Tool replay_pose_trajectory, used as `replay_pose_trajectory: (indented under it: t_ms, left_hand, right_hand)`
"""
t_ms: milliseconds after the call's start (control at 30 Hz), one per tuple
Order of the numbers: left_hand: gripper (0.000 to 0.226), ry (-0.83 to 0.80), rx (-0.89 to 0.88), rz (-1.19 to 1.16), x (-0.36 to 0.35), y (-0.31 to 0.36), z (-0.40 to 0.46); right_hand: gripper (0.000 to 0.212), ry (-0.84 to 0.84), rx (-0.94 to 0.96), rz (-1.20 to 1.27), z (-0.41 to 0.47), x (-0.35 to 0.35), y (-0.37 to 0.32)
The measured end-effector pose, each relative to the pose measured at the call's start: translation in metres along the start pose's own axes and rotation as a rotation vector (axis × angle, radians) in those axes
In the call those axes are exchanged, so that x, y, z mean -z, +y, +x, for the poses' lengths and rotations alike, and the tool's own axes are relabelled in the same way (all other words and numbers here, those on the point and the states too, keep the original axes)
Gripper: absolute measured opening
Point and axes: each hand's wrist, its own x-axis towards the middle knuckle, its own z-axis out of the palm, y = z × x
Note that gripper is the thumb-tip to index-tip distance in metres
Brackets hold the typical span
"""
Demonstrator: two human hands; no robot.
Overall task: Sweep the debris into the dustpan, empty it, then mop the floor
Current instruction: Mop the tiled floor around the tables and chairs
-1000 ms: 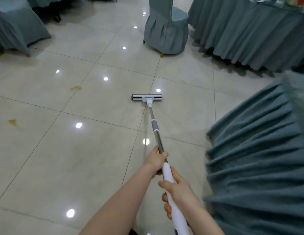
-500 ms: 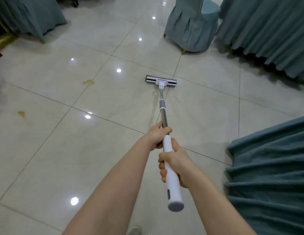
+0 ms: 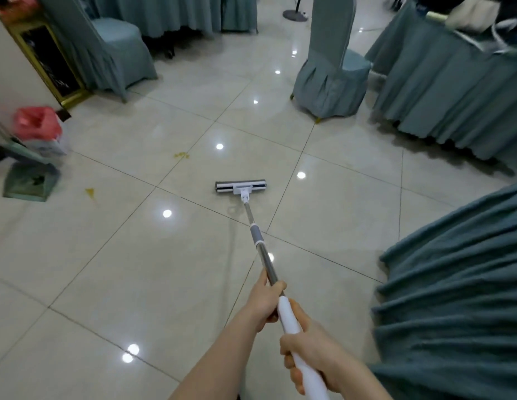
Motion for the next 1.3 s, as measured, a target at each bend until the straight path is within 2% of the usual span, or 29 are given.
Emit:
replay_pose_trajectory:
  t_ms: [167,267,367,500,633,767,1033,1300]
  left_hand:
    - [0.031,0.044,0.05,-0.122,-0.033,-0.086,-0.113]
    - [0.034,0.069,0.069,-0.194,-0.053,-0.123,-0.168]
    - [0.035,0.091,0.07,-0.274,-0.062,-0.134,-0.197]
    - [0.021,0.139,0.041,-0.246,-0.048,-0.117,-0.194]
    - [0.009,0.191,0.027,-0.204,-0.026,-0.086,-0.162]
    - [0.009,0.227,0.021,-0.178,0.011,-0.048,-0.113]
    - [0.017,0.261,0.063,-0.156,0.111,0.082,0.0]
    - [0.013,0.306,0.057,-0.231,0.155,0.203,0.105]
  right_hand:
    - [0.084,-0.112,0.004,-0.098,-0.089,-0.015,0.092]
    - [0.087,-0.156,0.005,-0.16,-0.132,-0.02,0.126]
    - [0.086,-0.144,-0.032,-0.183,-0.153,-0.023,0.139]
    - [0.073,-0.125,-0.031,-0.136,-0.152,-0.033,0.124]
    - [0.065,-0.091,-0.008,-0.119,-0.128,-0.038,0.086]
    - [0.064,-0.072,0.038,-0.102,-0.085,-0.049,0.031]
    - [0.058,-0.125,0.051,-0.102,0.011,-0.066,-0.14]
    - [0.043,-0.153,0.036,-0.14,0.096,-0.034,-0.285]
